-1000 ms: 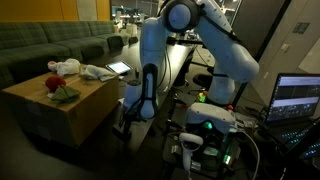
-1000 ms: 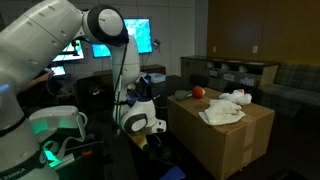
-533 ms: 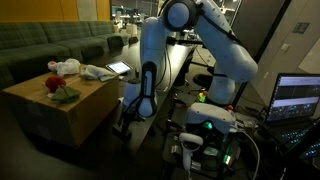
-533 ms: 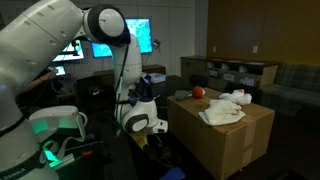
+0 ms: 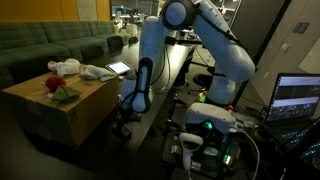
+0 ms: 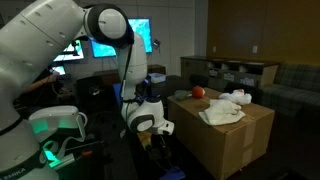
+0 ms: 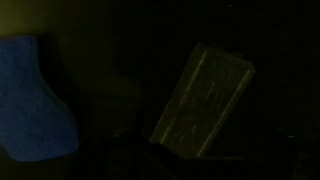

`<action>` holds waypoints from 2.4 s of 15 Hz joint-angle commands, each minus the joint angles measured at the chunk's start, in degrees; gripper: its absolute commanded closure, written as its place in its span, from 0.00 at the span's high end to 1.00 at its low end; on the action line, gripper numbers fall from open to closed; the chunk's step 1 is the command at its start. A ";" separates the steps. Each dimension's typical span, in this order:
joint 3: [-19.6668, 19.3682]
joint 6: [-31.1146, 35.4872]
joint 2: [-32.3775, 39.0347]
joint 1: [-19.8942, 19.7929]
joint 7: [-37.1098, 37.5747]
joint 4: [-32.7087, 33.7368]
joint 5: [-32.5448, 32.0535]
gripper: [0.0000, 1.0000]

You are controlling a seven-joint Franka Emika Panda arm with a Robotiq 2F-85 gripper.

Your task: Put the objects on the table on to the box and the objects on the box on to the table

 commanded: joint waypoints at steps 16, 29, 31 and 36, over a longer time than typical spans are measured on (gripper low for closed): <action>-0.30 0.49 6.50 0.83 1.84 4.68 1.23 1.00; 0.76 -4.49 -3.40 -2.02 -2.26 -2.93 -1.47 0.31; 1.14 -6.84 -6.73 -2.81 -3.40 -5.68 -1.93 0.31; 2.76 -13.72 -19.53 -6.20 -6.71 -14.46 -2.26 0.31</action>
